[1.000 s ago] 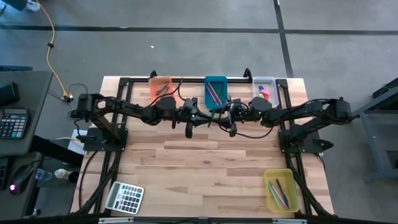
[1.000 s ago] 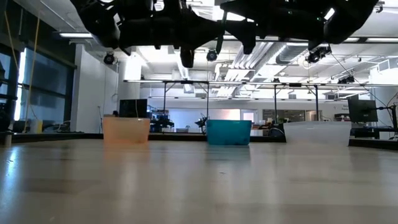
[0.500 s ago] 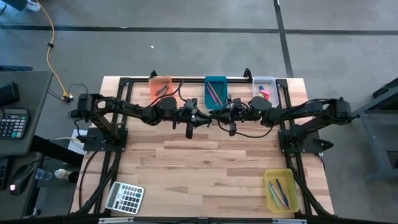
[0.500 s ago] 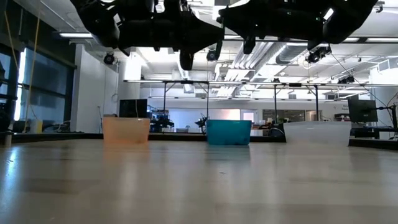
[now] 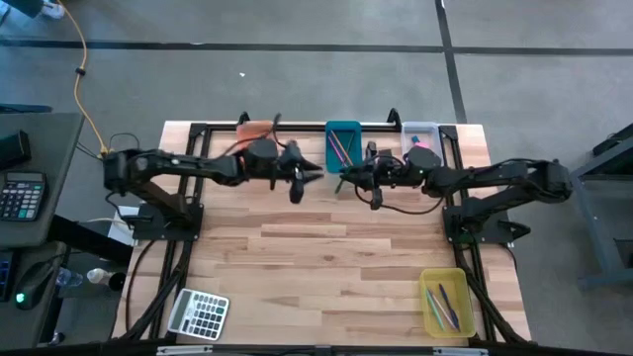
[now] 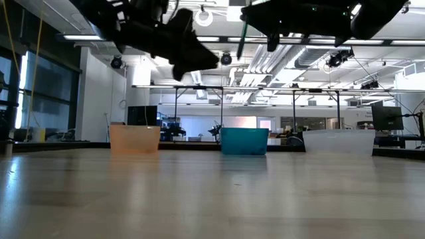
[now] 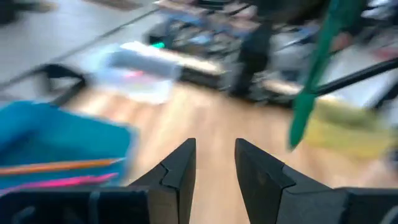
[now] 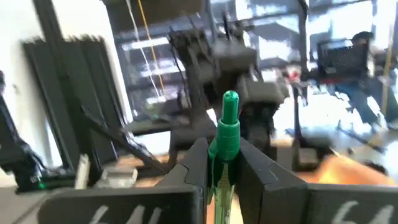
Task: Sort crayons/erasers/pens/pencils in bins
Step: Put the green pen into the yellow bin
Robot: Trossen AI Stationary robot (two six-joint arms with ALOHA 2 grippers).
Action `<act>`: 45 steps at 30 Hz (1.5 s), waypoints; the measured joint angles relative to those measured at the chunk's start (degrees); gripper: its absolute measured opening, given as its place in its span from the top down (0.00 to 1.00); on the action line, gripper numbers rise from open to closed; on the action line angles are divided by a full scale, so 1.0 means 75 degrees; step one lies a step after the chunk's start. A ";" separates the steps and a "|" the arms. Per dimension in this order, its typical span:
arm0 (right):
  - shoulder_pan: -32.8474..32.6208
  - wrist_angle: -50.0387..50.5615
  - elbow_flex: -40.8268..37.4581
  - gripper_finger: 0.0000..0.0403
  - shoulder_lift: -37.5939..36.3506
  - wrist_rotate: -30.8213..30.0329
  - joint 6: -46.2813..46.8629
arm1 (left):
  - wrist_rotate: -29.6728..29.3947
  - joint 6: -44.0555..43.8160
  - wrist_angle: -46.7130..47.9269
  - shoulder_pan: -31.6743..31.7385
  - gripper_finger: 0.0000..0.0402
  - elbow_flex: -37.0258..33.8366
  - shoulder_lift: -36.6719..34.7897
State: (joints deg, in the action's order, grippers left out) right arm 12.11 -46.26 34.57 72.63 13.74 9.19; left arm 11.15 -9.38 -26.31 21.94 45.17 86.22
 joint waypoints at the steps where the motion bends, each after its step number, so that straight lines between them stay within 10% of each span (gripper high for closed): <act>1: 0.0037 0.0333 -0.0003 0.93 -0.0143 -0.0003 -0.0056 | -0.0295 0.0191 0.0445 0.0115 0.75 0.0008 -0.0208; 10: 0.0095 0.3021 -0.0003 0.93 -0.1662 -0.1013 -0.0871 | -0.3421 0.0490 0.5070 0.2169 0.91 0.0011 -0.1259; 20: 0.0098 0.5482 0.0024 0.93 -0.2937 -0.1462 -0.0644 | -0.2667 0.0645 0.5251 0.4040 1.00 0.0326 0.0219; 45: -0.1848 1.3136 0.2282 0.93 -0.3146 -0.3281 0.5808 | -0.2546 0.1624 0.4507 0.3691 1.00 0.1284 0.1395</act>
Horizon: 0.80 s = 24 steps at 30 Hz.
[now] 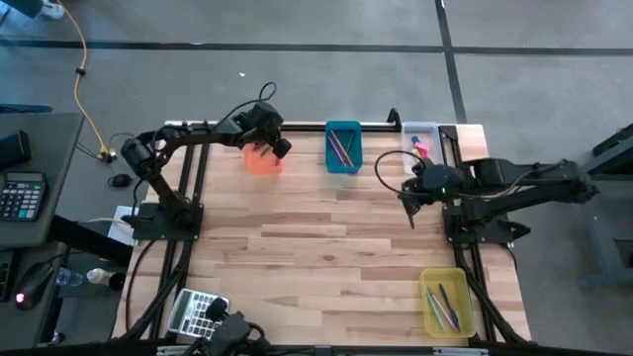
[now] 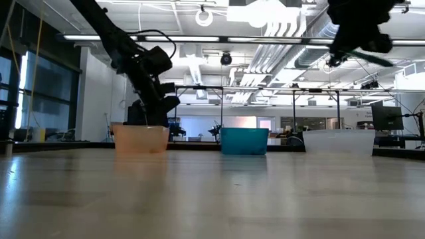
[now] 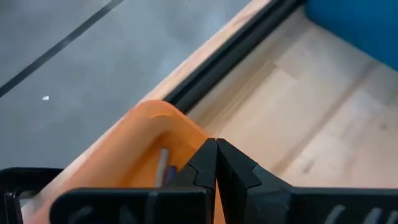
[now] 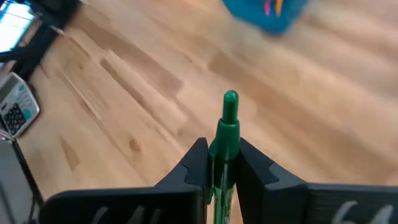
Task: Sort crayons/erasers/pens/pencils in bins
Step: Put the green pen into the yellow bin
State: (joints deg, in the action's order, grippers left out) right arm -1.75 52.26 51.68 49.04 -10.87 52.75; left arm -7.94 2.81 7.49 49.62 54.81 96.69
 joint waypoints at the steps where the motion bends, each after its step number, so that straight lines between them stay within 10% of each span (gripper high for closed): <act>1: -0.0181 0.0166 0.0000 0.93 0.0000 0.0000 0.0373 | 0.0000 0.0000 0.0086 -0.0043 1.00 0.0000 -0.0063; 24: -0.6489 0.0825 0.0000 0.93 0.2535 0.1174 0.8580 | 0.0555 -0.1117 -0.3691 -0.1520 1.00 -0.3396 -0.3292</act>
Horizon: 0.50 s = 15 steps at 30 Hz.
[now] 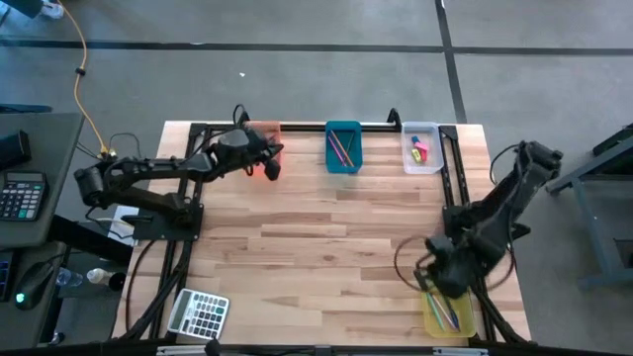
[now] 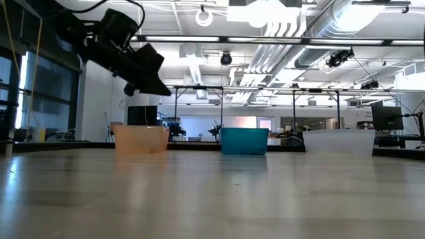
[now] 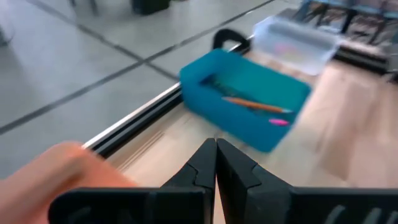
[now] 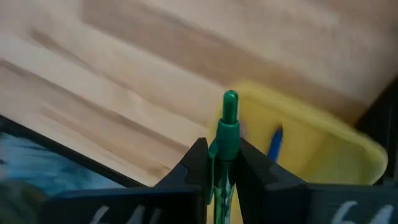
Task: Sort crayons/erasers/pens/pencils in bins
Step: Put the green pen into the yellow bin
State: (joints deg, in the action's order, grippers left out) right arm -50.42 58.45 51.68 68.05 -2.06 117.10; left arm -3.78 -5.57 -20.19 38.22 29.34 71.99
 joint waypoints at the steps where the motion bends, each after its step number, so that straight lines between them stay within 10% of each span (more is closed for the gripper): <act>1: -0.0225 -0.0083 0.0000 0.93 0.0215 0.0048 0.0185 | 0.0033 0.0039 -0.0110 -0.0084 1.00 -0.0040 -0.0056; 15: -0.1233 -0.0635 0.0000 0.93 0.2280 0.0423 0.0411 | 0.0065 0.0327 -0.0261 -0.0933 1.00 -0.0078 -0.0266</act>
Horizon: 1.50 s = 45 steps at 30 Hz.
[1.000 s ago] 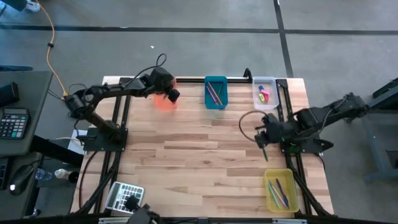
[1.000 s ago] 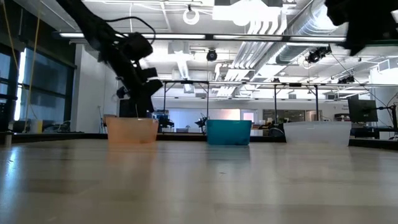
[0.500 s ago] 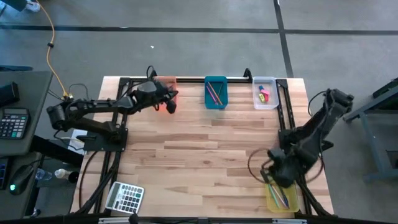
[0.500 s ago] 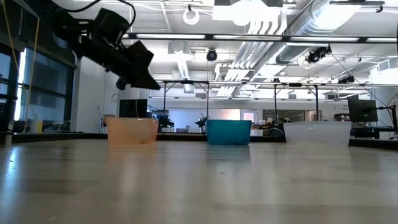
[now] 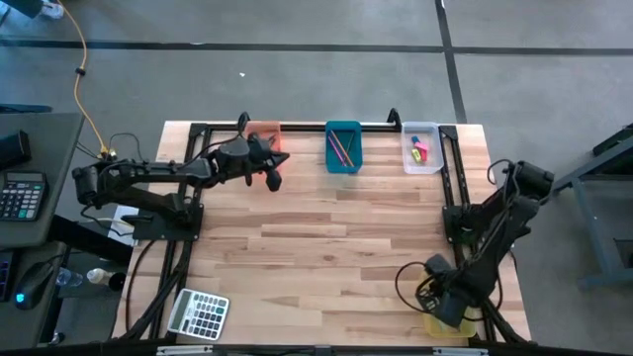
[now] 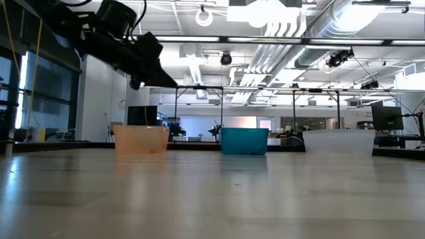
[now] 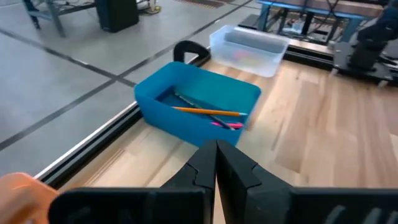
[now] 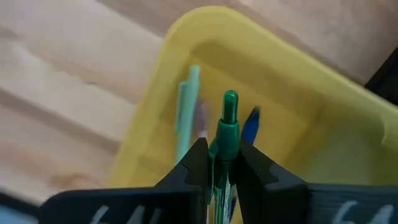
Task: Sort crayons/erasers/pens/pencils in bins
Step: Put the green pen into the yellow bin, then return to Home Position
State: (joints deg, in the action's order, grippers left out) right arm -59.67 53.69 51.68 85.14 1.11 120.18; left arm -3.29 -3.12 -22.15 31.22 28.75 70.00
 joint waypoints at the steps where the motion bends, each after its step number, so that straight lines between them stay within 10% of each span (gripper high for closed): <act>1: 0.0016 0.0020 0.0000 0.93 0.0097 0.0000 -0.0042 | -0.0007 0.0016 0.0003 -0.0049 1.00 0.0000 0.0000; 11: 0.0057 -0.0266 0.0000 0.92 0.0685 0.0066 -0.0081 | -0.0319 0.0101 -0.0012 -0.0446 1.00 0.0000 0.0000; 23: 0.0489 0.0078 0.0068 0.64 0.0269 0.1296 -0.0931 | -0.0314 0.0243 -0.0050 -0.0481 1.00 0.0000 0.0003; 30: 0.0804 0.1345 0.0956 0.69 -0.1151 -0.0036 -0.2412 | 0.0023 0.0243 -0.0056 -0.0483 1.00 0.0000 0.0006; 38: 0.2360 0.0832 0.0121 0.98 -0.2914 -0.1942 -0.6656 | 0.0361 0.0243 -0.1040 -0.0812 1.00 -0.0301 0.0009; 45: 0.5268 -0.2997 -0.1968 0.99 -0.4150 -0.1409 -1.1725 | 0.0642 0.0164 -0.3680 -0.1222 1.00 -0.1380 0.0009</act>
State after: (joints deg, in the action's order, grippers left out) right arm -20.16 31.21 36.92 54.01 -9.45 32.24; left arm 1.53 -1.89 -49.75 22.05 18.41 70.06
